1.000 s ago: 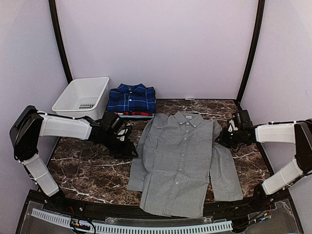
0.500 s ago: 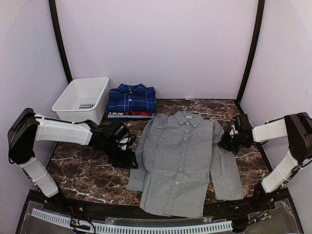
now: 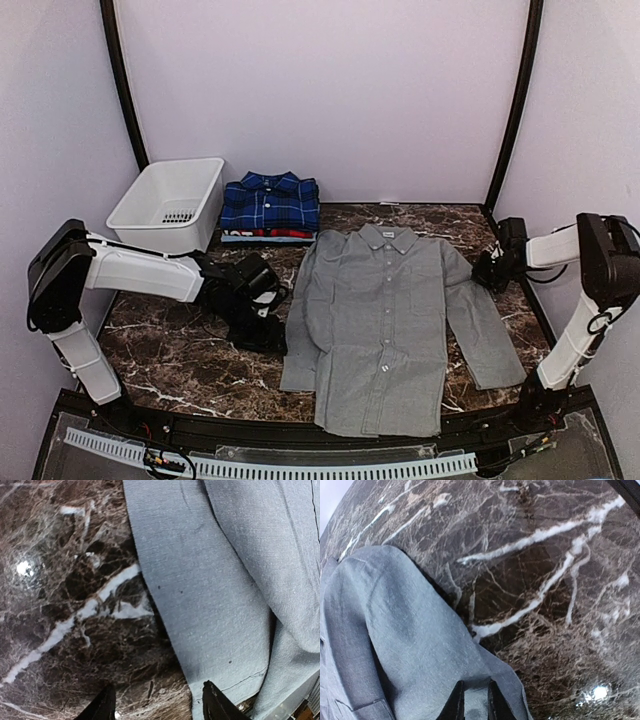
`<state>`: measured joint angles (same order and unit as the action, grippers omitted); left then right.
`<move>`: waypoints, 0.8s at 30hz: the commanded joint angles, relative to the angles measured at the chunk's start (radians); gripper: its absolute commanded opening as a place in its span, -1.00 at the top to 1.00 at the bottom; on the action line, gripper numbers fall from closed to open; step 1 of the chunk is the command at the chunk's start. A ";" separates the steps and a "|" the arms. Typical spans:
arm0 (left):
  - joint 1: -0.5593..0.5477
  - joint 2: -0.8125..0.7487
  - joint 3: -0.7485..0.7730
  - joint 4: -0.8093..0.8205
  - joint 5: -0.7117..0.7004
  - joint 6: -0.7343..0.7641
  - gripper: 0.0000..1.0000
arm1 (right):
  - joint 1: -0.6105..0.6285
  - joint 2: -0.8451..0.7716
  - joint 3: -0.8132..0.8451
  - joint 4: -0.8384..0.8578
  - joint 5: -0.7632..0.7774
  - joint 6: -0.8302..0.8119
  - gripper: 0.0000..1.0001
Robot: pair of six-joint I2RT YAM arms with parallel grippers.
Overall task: Fold and stack the long sleeve shirts
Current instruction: Flatten out the square-folded shirt at the center of the board.
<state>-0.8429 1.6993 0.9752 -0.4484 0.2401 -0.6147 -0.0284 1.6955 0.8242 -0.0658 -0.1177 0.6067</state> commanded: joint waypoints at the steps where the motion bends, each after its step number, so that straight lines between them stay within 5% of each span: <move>1: -0.026 0.042 0.030 -0.012 -0.012 -0.010 -0.16 | -0.004 0.011 0.075 -0.047 0.022 -0.045 0.71; 9: -0.060 0.072 0.068 -0.008 -0.006 -0.026 -0.13 | 0.071 -0.064 0.093 -0.081 0.036 -0.062 0.70; 14: -0.081 0.104 0.079 0.010 -0.003 -0.056 0.05 | 0.135 -0.114 0.064 -0.086 0.037 -0.045 0.69; 18: -0.095 0.129 0.089 0.029 -0.013 -0.084 0.28 | 0.147 -0.123 0.001 -0.041 0.007 -0.015 0.67; 24: -0.095 0.119 0.099 0.014 -0.105 -0.118 0.95 | 0.146 -0.078 -0.047 0.011 -0.024 -0.001 0.67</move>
<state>-0.9325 1.8080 1.0676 -0.3962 0.2180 -0.7052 0.1188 1.5883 0.8066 -0.1101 -0.1204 0.5858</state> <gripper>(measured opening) 0.101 0.165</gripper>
